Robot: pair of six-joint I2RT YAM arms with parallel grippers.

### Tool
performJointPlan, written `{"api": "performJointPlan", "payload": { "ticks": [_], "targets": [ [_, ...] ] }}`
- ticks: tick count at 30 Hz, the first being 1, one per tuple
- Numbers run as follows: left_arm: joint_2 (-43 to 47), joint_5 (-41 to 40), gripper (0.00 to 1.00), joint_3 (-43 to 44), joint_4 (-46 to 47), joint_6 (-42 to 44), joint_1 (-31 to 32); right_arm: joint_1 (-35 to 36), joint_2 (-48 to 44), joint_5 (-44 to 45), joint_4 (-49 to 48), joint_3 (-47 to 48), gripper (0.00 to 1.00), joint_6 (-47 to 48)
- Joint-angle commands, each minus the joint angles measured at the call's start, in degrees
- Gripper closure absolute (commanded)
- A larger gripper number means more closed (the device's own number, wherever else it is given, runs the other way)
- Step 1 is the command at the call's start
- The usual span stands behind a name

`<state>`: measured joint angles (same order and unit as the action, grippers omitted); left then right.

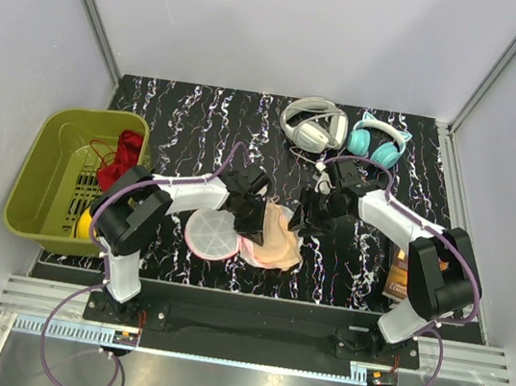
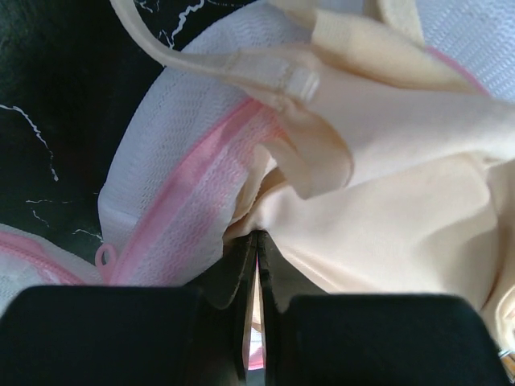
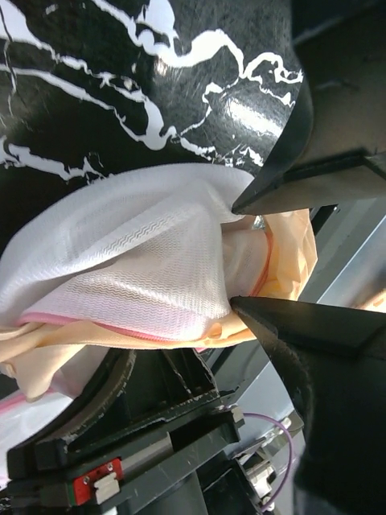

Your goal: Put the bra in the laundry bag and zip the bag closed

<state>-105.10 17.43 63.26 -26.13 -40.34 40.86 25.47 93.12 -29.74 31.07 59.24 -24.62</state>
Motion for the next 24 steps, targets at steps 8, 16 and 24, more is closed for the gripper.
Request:
{"api": "performJointPlan", "payload": {
  "ticks": [8, 16, 24],
  "targets": [
    [-0.3, -2.2, 0.91, -0.7, -0.4, 1.8, 0.1, 1.7, -3.8, -4.1, -4.5, -0.7, 0.49, -1.0],
    [0.2, -2.3, 0.91, -1.7, -0.4, 1.7, 0.1, 1.6, 0.5, -3.6, -11.7, -0.2, 0.57, -4.3],
    [0.2, -2.3, 0.92, -2.0, -0.3, 1.8, 0.1, 1.4, -3.3, -1.4, -11.6, -1.6, 0.61, -5.3]
  ]
}}
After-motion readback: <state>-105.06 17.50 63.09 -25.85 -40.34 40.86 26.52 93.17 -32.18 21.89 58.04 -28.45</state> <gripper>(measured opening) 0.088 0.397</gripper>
